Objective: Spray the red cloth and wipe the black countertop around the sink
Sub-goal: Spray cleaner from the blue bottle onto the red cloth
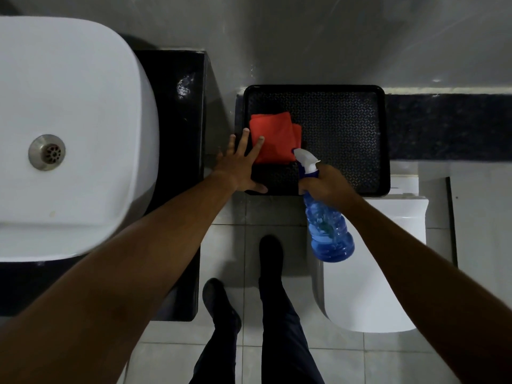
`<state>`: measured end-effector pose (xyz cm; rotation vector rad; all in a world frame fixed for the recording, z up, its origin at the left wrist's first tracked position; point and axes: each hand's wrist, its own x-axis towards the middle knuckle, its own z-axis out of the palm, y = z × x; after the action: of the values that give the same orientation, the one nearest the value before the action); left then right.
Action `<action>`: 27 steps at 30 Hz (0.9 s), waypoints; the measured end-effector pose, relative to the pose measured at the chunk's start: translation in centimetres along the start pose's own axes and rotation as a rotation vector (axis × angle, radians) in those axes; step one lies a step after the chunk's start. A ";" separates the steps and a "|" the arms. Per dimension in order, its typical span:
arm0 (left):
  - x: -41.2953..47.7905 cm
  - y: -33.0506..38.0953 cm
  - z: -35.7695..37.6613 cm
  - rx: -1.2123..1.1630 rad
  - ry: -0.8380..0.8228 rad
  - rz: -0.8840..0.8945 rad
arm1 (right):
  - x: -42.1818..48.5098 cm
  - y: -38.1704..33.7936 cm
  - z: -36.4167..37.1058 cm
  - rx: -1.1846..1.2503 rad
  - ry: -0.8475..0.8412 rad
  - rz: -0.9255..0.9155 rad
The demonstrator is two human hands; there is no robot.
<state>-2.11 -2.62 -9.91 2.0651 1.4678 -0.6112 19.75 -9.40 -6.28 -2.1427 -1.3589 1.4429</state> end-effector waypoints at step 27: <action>-0.3 0.4 -0.1 0.053 0.026 -0.005 | -0.1 -0.3 -1.9 0.040 0.085 0.011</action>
<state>-1.76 -2.84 -9.56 2.1177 1.4866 -0.6345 21.17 -8.76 -5.07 -2.1632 -1.2795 1.3546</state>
